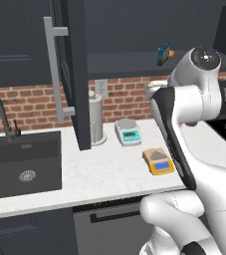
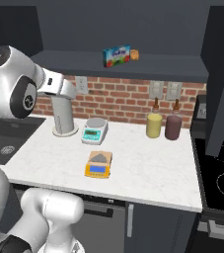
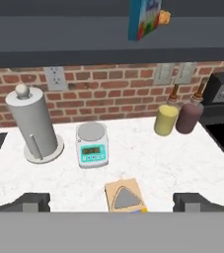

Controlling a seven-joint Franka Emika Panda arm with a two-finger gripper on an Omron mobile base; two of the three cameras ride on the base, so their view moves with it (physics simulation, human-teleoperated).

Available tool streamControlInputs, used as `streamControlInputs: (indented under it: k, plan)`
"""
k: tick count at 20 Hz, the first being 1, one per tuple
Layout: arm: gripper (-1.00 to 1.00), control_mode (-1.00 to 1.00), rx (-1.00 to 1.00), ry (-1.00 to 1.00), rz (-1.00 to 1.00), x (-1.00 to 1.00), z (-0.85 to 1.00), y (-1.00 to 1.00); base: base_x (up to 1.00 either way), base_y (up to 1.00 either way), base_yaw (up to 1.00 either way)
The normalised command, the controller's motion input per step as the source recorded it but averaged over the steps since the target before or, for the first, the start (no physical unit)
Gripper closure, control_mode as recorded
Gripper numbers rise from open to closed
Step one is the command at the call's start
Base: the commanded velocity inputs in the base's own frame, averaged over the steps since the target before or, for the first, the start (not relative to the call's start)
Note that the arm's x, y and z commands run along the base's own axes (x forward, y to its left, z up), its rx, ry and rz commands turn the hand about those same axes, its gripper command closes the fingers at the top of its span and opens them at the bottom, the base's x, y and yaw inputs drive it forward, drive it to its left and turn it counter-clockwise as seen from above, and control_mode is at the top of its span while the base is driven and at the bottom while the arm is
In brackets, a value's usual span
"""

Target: Pick the boxed food and place it on the digital scale for weighing, and close the cabinet.

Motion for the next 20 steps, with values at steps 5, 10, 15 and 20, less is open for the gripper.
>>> streamControlInputs:
  k: [5, 10, 15, 20]
  plan:
    - [-1.0, -1.0, -0.07, -0.2, -0.13, -0.01, 0.38, 0.0, 0.0, 0.0, 0.0]
    - [-1.0, -1.0, -0.07, -0.22, -0.11, 0.0, 0.29, 0.0, 0.0, 0.0, 0.0]
    - [-1.0, -1.0, -0.02, -0.15, -0.07, 0.0, 0.23, -0.06, 0.0, 0.0, 0.0]
    - [-1.0, -1.0, 0.0, -0.03, -0.03, 0.0, 0.21, -0.16, 0.0, 0.0, 0.0]
